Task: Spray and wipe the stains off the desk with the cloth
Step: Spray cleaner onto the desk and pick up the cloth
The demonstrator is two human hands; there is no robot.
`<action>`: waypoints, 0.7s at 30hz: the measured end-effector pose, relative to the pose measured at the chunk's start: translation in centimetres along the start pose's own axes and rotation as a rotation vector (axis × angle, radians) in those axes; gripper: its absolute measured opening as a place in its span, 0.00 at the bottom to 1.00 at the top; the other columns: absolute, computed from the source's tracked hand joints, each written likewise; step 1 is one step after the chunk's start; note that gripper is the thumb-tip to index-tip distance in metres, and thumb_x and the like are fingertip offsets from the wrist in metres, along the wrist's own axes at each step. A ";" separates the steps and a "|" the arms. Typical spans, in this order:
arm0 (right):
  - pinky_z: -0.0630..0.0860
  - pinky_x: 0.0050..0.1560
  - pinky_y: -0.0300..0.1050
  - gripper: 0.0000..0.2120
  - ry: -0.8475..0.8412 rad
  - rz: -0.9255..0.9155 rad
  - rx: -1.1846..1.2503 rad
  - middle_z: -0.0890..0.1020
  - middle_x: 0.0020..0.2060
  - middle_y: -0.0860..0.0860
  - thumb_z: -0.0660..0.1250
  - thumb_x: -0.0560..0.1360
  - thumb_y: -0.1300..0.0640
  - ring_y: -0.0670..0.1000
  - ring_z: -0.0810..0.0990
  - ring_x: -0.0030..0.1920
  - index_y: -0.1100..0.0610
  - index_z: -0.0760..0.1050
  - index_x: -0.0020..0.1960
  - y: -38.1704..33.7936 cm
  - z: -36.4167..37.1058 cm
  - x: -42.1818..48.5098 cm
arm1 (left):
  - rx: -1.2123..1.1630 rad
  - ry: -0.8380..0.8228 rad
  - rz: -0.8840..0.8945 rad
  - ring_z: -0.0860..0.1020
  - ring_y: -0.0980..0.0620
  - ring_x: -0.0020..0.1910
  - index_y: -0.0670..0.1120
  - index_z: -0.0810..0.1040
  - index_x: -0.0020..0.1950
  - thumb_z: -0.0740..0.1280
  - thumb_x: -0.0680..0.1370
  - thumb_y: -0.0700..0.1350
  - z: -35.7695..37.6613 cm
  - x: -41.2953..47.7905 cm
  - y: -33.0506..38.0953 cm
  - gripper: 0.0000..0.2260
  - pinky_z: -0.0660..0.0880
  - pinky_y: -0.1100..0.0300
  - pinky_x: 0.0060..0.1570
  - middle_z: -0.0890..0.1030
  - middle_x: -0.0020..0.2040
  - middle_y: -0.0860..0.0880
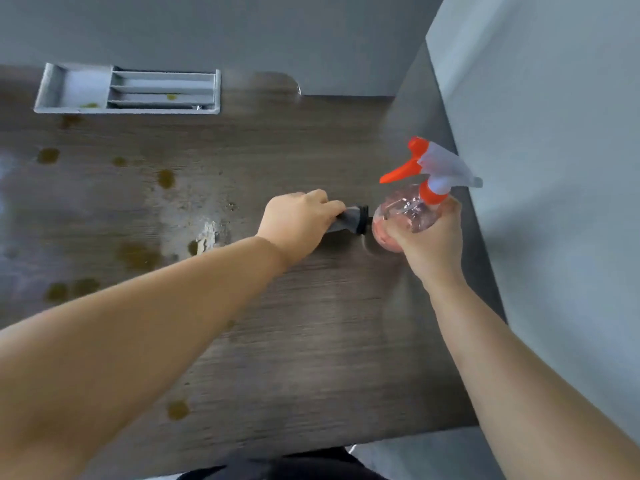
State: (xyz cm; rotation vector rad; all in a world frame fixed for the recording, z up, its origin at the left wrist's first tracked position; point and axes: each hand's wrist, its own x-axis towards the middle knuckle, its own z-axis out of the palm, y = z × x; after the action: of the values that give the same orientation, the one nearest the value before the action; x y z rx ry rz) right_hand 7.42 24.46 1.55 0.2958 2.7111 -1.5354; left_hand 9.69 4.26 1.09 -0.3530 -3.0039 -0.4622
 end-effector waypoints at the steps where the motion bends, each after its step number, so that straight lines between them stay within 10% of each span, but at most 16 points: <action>1: 0.75 0.49 0.40 0.31 0.018 0.021 0.009 0.79 0.51 0.46 0.78 0.58 0.46 0.42 0.79 0.49 0.50 0.71 0.57 0.7 -0.3 -1.8 | 0.009 -0.048 0.018 0.79 0.42 0.31 0.48 0.82 0.48 0.72 0.69 0.41 0.3 -1.7 0.9 0.09 0.72 0.57 0.26 0.79 0.37 0.46; 5: 0.74 0.51 0.41 0.30 0.067 0.071 0.017 0.77 0.54 0.47 0.78 0.60 0.51 0.44 0.78 0.52 0.48 0.68 0.57 2.5 -1.1 -7.3 | 0.100 -0.137 0.118 0.78 0.46 0.27 0.52 0.82 0.39 0.79 0.60 0.43 2.5 -7.4 4.0 0.12 0.65 0.63 0.21 0.78 0.33 0.50; 8: 0.76 0.54 0.48 0.32 0.101 0.098 -0.011 0.77 0.54 0.48 0.77 0.57 0.48 0.46 0.79 0.52 0.50 0.70 0.59 3.7 -1.5 -10.2 | 0.142 -0.335 0.074 0.75 0.45 0.53 0.52 0.76 0.60 0.62 0.78 0.48 3.4 -10.8 6.1 0.11 0.69 0.55 0.38 0.76 0.56 0.48; 12: 0.76 0.55 0.51 0.30 0.128 0.101 -0.055 0.75 0.54 0.48 0.78 0.58 0.50 0.48 0.78 0.52 0.49 0.68 0.56 4.4 -2.3 -12.6 | 0.101 -0.485 -0.011 0.62 0.46 0.68 0.51 0.61 0.74 0.59 0.79 0.55 2.6 -12.8 7.0 0.24 0.66 0.53 0.63 0.63 0.71 0.49; 21: 0.78 0.54 0.53 0.37 0.085 0.110 0.014 0.76 0.54 0.48 0.78 0.54 0.41 0.48 0.78 0.53 0.49 0.68 0.58 4.3 -2.8 -13.2 | -0.693 -0.394 -0.239 0.63 0.49 0.71 0.53 0.58 0.75 0.75 0.66 0.55 1.0 -10.4 10.7 0.42 0.64 0.50 0.68 0.66 0.71 0.51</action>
State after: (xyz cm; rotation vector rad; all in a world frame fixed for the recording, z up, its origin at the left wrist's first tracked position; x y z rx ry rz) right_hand 21.35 26.85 0.73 0.5121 2.6964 -1.5468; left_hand 22.31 12.24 2.03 -0.1248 -3.1553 -1.6388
